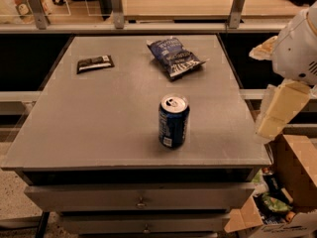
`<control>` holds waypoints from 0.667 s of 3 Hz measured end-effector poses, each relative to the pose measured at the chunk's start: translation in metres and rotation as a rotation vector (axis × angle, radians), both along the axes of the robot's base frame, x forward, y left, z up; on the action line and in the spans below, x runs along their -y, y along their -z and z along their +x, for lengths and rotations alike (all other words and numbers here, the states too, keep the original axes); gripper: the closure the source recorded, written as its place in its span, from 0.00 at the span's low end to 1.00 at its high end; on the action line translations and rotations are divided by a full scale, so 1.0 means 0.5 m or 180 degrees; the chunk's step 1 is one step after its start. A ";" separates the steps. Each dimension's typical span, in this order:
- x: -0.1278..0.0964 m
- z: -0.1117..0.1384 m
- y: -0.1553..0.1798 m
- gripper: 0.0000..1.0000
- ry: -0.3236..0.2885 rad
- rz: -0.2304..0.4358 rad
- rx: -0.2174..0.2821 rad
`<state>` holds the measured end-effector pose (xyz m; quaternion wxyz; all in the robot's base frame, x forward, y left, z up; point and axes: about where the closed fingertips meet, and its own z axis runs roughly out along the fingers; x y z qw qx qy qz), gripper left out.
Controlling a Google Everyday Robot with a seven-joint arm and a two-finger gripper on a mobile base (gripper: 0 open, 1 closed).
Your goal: Move pepsi can near blue chip bag
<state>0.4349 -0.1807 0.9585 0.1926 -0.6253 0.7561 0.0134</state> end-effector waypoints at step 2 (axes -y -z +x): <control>-0.011 -0.003 0.002 0.00 -0.0031 0.0048 -0.0006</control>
Offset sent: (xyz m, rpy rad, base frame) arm -0.0021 0.0094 -0.0069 0.0324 0.0182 0.0240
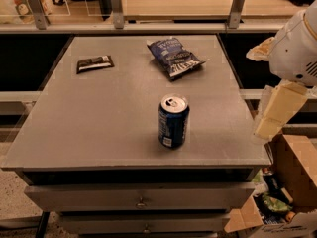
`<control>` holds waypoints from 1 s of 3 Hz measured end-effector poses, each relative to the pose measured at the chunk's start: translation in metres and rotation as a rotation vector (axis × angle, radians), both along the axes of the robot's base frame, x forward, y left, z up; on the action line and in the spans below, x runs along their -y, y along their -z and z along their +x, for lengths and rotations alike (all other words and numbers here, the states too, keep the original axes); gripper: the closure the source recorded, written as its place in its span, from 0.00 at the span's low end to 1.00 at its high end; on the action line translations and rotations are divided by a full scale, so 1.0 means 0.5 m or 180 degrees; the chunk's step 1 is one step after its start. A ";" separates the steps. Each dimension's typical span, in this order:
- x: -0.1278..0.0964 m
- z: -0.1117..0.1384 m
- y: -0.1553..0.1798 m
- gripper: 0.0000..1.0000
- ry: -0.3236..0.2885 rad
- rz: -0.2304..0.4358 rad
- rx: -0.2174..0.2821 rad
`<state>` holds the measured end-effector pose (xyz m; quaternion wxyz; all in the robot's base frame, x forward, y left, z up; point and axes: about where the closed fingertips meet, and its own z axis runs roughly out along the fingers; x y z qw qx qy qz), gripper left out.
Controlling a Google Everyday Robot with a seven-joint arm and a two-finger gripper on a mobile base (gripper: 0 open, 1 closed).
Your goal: Move pepsi can near blue chip bag
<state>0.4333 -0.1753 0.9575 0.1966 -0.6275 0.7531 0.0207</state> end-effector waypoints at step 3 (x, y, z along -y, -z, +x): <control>-0.091 -0.002 0.071 0.00 -0.0180 0.0714 -0.0085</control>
Offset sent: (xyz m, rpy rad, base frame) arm -0.0018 0.0499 -0.0445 0.2715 0.0563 0.0563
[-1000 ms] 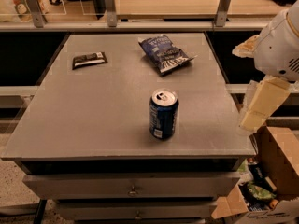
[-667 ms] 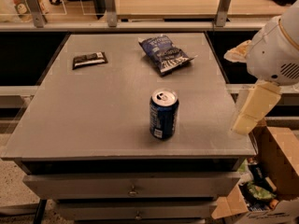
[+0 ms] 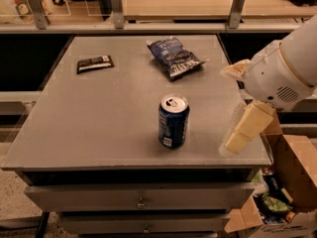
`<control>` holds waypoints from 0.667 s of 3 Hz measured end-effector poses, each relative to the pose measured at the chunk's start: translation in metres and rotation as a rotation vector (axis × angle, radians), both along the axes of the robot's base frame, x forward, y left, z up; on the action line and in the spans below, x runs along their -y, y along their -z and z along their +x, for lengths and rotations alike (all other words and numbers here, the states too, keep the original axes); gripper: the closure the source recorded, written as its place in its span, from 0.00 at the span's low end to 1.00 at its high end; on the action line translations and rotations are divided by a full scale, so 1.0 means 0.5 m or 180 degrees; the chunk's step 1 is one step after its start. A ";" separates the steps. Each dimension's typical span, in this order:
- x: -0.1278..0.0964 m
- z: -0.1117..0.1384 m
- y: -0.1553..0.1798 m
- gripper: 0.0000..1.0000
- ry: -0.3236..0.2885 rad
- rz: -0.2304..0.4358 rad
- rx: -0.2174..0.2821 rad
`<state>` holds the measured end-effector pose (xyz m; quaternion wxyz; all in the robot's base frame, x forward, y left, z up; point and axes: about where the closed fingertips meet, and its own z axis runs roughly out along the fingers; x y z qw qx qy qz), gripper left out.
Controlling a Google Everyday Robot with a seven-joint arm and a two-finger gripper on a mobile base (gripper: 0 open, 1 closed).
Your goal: Move pepsi can near blue chip bag
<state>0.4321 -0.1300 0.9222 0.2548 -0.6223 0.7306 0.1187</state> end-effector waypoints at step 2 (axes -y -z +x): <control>-0.053 0.018 0.030 0.00 -0.0096 0.0482 -0.0022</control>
Offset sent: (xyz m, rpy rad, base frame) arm 0.0154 0.0396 -0.0258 0.2663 0.0326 0.0460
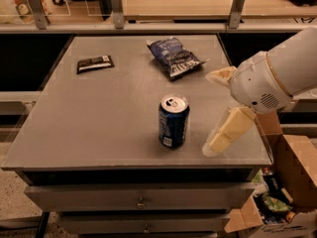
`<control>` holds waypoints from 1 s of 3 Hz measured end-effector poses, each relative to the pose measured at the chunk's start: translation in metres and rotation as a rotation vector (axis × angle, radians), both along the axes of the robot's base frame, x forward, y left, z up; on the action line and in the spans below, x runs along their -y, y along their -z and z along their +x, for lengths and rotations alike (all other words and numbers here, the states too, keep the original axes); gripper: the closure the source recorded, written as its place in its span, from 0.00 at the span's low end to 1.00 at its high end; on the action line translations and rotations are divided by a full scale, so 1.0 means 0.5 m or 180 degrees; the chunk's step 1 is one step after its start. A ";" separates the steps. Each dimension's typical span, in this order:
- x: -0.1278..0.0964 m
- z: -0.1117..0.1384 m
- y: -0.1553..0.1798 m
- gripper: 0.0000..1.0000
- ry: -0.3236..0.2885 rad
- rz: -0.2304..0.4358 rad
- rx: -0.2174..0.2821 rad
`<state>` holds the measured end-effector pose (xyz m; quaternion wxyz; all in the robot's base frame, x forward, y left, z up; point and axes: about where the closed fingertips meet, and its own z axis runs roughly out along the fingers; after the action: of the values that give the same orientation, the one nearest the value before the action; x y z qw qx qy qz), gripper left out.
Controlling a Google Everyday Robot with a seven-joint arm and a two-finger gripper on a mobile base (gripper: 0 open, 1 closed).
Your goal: Move pepsi can near blue chip bag
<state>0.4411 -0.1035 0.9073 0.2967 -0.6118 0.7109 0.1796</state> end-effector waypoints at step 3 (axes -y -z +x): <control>-0.113 -0.019 0.034 0.00 -0.0346 0.0668 -0.0130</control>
Offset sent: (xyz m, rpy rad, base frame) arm -0.0082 0.0593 -0.0190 0.2442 0.0494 0.1144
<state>0.4314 -0.0469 0.8902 0.3343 -0.6112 0.6600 0.2813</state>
